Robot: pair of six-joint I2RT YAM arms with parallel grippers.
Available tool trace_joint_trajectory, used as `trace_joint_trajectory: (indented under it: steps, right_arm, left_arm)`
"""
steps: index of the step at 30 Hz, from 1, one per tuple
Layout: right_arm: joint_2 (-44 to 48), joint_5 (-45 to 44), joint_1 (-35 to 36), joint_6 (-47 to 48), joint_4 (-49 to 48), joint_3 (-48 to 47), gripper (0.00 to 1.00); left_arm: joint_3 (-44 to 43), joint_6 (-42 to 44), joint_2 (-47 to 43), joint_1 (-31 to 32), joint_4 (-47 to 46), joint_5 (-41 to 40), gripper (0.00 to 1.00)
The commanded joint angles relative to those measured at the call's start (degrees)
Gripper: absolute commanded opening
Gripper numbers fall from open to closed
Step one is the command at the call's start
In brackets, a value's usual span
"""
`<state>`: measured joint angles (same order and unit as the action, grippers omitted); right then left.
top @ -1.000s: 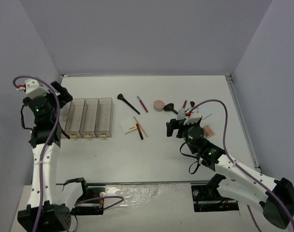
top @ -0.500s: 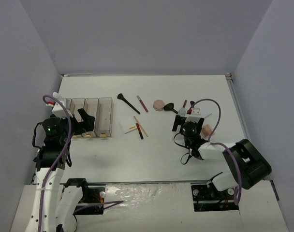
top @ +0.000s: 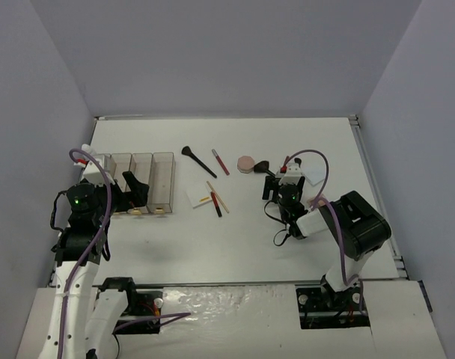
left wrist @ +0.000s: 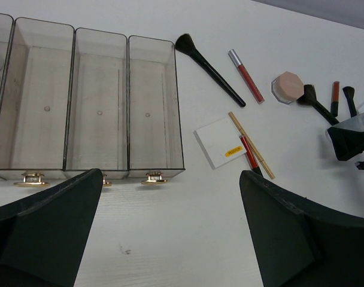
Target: Organize the makeup
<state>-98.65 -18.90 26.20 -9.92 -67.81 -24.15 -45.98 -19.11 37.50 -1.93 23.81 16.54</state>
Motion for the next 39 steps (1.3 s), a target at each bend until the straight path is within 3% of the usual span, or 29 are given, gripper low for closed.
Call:
trace_joint_trajectory:
  steps: [1,18,24,30,33,39]
  right_arm:
    - [-0.5,0.6,-1.2,1.0,-8.6,-3.5,0.76]
    - [-4.1,4.8,-3.3,0.6,-5.6,-8.0,0.59]
    - [-5.3,5.2,-3.3,0.9,-3.4,-9.8,0.41]
    - [-4.9,7.3,-3.3,2.5,-4.9,-9.1,0.09]
    - [-2.8,14.8,-3.3,4.7,-5.0,-8.4,0.00]
    - [9.5,44.2,-2.1,5.1,2.7,-9.5,0.00]
  left_arm:
    - [-1.8,0.2,0.7,0.2,-2.6,1.0,0.97]
    - [-1.4,-0.5,1.4,0.1,-3.2,2.5,0.97]
    - [-1.2,-0.8,1.5,0.0,-3.4,2.9,0.97]
    - [-1.1,-1.0,1.5,0.1,-4.2,3.6,0.97]
    - [-0.9,-1.3,1.6,0.0,-5.5,6.8,0.97]
    - [-0.2,-6.4,2.3,1.0,-14.1,16.6,0.97]
